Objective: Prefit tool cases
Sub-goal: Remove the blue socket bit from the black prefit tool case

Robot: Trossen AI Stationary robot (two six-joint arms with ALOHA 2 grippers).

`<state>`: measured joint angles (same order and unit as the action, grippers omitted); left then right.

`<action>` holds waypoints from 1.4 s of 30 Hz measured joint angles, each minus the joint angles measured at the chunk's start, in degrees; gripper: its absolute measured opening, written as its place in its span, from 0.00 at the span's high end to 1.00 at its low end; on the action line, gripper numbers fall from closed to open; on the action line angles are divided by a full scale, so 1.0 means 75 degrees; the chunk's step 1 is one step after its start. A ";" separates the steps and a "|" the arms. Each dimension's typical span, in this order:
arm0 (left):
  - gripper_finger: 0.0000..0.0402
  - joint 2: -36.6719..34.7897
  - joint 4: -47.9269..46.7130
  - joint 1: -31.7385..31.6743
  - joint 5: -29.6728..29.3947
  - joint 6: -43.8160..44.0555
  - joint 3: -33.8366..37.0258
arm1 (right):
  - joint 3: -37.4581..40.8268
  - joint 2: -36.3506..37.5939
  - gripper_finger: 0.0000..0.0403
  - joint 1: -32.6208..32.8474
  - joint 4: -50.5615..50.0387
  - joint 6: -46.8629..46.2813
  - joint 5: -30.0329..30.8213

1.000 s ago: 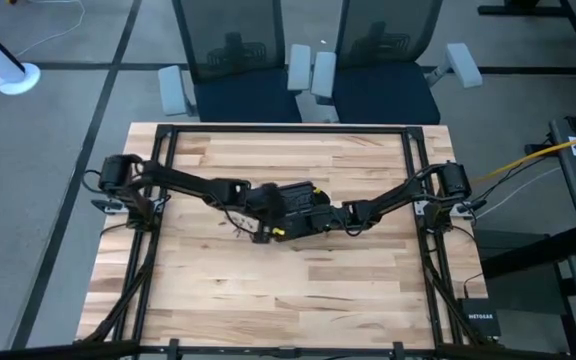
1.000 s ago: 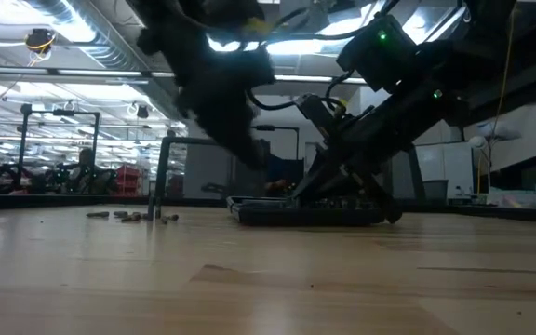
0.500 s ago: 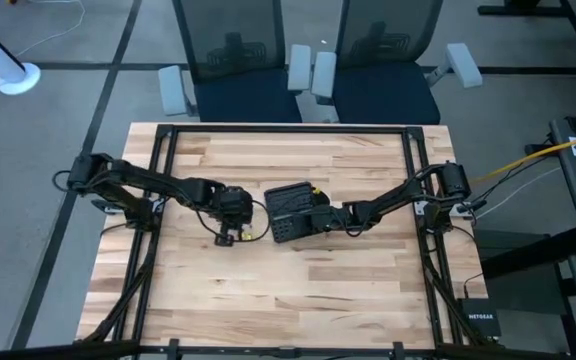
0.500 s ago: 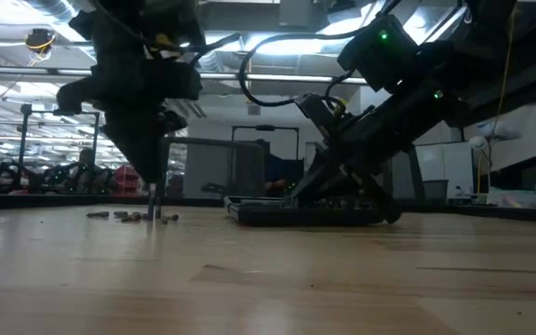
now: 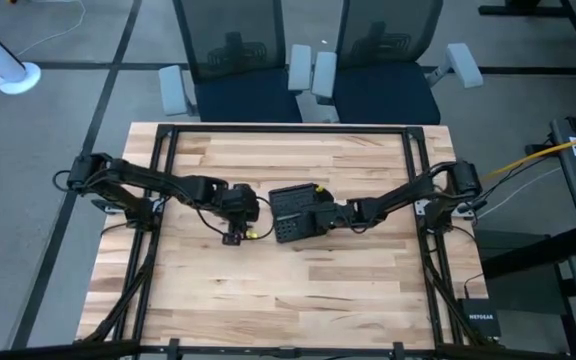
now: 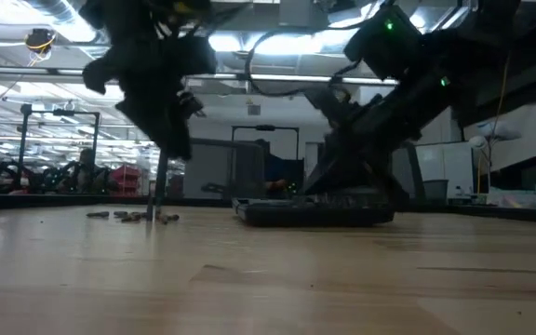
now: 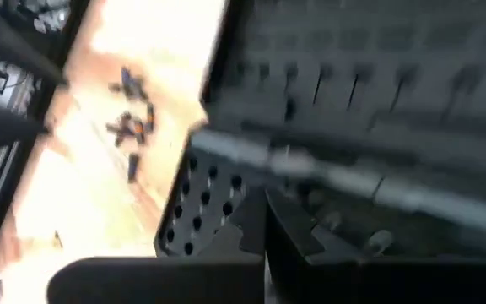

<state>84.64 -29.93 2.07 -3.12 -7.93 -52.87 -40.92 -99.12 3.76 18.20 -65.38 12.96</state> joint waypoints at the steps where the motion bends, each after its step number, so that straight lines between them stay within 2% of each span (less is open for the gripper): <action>1: 0.61 0.0000 0.0242 0.0026 0.0000 -0.0051 -0.0006 | -0.0014 0.0208 1.00 -0.0085 -0.0236 0.0172 0.0013; 5: 0.61 0.0050 0.1206 0.0090 0.0049 -0.0029 -0.0010 | -0.0012 0.1013 1.00 -0.0390 -0.1303 0.0994 0.0019; 8: 0.61 0.0218 0.2044 0.0090 0.0400 -0.0025 -0.0010 | -0.0027 0.1737 1.00 -0.0560 -0.2027 0.1542 0.0055; 13: 0.61 0.1084 0.3334 0.0140 0.0733 0.0057 -0.0211 | -0.0027 0.2719 1.00 -0.0663 -0.3660 0.1965 0.0151; 18: 0.60 0.2271 0.3470 0.0281 0.0727 0.0006 -0.1162 | -0.0030 0.3198 1.00 -0.0655 -0.4724 0.1988 0.0332; 22: 0.60 0.2922 0.3295 0.0384 0.0508 0.0196 -0.1647 | -0.0033 0.3242 1.00 -0.0655 -0.4981 0.2066 0.0328; 29: 0.60 0.2984 0.2710 0.0390 -0.0156 0.0716 -0.1726 | -0.0042 0.3251 1.00 -0.0655 -0.5030 0.2395 0.0329; 39: 0.61 0.3206 0.2623 0.0420 -0.0162 0.1266 -0.1694 | -0.0044 0.3248 1.00 -0.0655 -0.5043 0.2639 0.0335; 42: 0.63 0.3346 0.2665 0.0431 -0.0156 0.1412 -0.1688 | -0.0044 0.3251 1.00 -0.0655 -0.5043 0.2704 0.0360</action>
<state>109.74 -9.94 5.30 -4.29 2.65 -65.53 -41.25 -74.74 -1.15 -19.62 -45.11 15.66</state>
